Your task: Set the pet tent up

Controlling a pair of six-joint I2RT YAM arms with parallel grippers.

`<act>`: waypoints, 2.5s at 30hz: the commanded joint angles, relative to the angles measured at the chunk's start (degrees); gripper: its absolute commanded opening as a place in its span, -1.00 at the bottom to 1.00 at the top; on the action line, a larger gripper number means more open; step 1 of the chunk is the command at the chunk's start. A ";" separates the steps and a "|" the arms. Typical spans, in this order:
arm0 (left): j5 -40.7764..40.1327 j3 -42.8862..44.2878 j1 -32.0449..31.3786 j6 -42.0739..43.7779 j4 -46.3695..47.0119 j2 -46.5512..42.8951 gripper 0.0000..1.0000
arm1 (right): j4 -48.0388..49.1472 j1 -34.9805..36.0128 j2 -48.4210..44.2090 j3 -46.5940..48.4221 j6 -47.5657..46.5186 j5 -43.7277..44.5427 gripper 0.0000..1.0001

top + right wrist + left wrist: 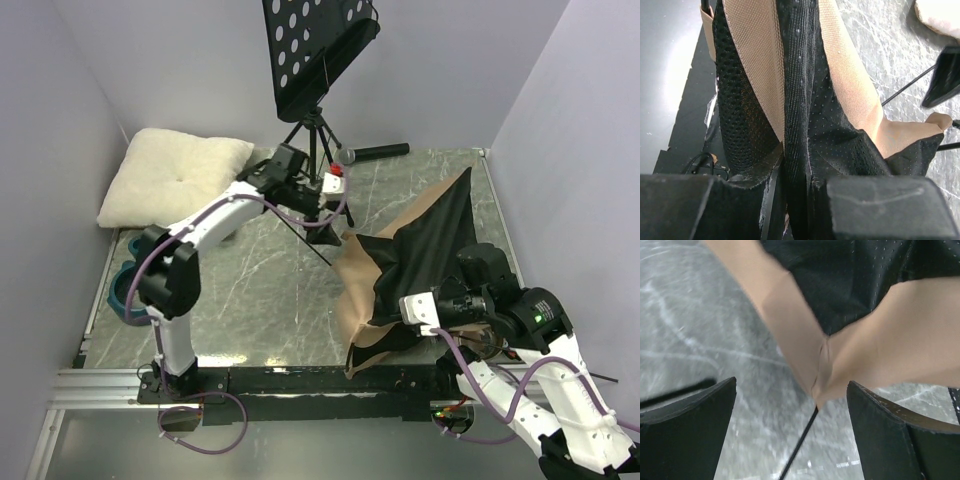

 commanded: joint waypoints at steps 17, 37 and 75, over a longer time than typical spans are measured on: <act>-18.32 14.80 -13.50 11.11 -10.37 7.05 0.07 | -0.06 0.36 1.91 1.72 0.49 1.75 -0.42; -20.79 -1.96 1.09 -9.61 -3.18 -18.06 -0.99 | 16.37 -0.70 -1.78 4.70 24.99 22.13 1.00; -20.26 -11.56 0.57 -24.48 10.01 -25.46 -0.99 | 37.83 -6.06 -9.11 17.16 36.31 37.90 1.00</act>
